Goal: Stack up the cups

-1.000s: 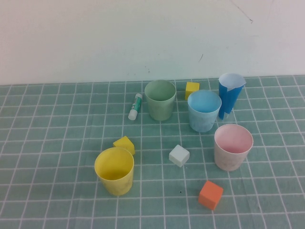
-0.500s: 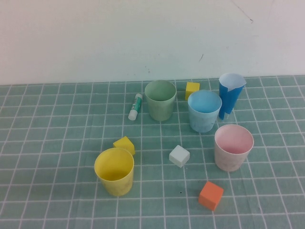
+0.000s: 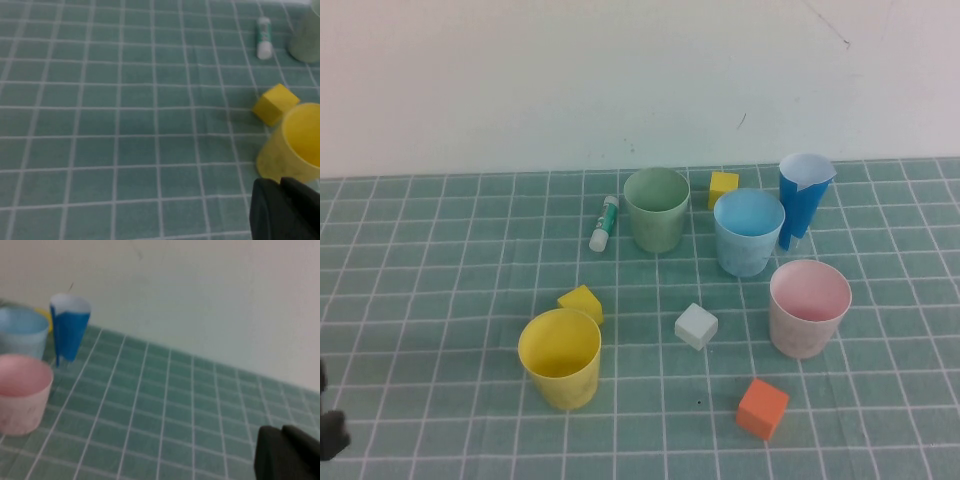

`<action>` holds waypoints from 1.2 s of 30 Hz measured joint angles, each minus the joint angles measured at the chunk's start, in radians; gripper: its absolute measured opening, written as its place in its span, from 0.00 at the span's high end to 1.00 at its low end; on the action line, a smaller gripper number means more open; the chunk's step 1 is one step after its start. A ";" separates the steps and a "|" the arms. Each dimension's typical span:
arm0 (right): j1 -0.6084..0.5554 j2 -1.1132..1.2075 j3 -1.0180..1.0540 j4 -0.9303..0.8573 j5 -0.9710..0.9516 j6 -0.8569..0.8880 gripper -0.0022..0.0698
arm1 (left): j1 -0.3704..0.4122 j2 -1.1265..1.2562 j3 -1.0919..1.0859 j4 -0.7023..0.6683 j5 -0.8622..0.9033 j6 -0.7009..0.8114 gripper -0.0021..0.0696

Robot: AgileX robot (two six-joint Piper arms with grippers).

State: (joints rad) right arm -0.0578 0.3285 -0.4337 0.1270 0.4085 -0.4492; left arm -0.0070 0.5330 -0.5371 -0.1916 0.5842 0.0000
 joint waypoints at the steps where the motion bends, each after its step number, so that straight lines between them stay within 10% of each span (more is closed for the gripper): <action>1: 0.000 0.009 0.000 0.020 0.017 -0.027 0.97 | 0.000 0.051 -0.017 -0.071 0.012 0.068 0.97; 10: 0.032 0.069 0.008 0.425 0.137 -0.623 0.97 | 0.000 0.487 -0.152 -0.616 0.023 0.610 0.97; 17: 0.038 0.071 0.085 0.537 0.103 -0.734 0.97 | -0.118 0.759 -0.282 -0.542 0.025 0.655 0.95; 29: 0.038 0.073 0.100 0.550 0.044 -0.750 0.97 | -0.234 1.000 -0.434 -0.285 -0.006 0.451 0.16; 32: 0.038 0.073 0.100 0.553 0.030 -0.750 0.97 | -0.252 1.073 -0.440 -0.283 -0.008 0.516 0.22; 36: 0.038 0.073 0.100 0.556 0.014 -0.751 0.97 | -0.271 1.163 -0.480 -0.281 0.010 0.540 0.63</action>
State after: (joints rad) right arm -0.0193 0.4020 -0.3336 0.6826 0.4225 -1.2001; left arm -0.2777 1.6965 -1.0176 -0.4723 0.5938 0.5396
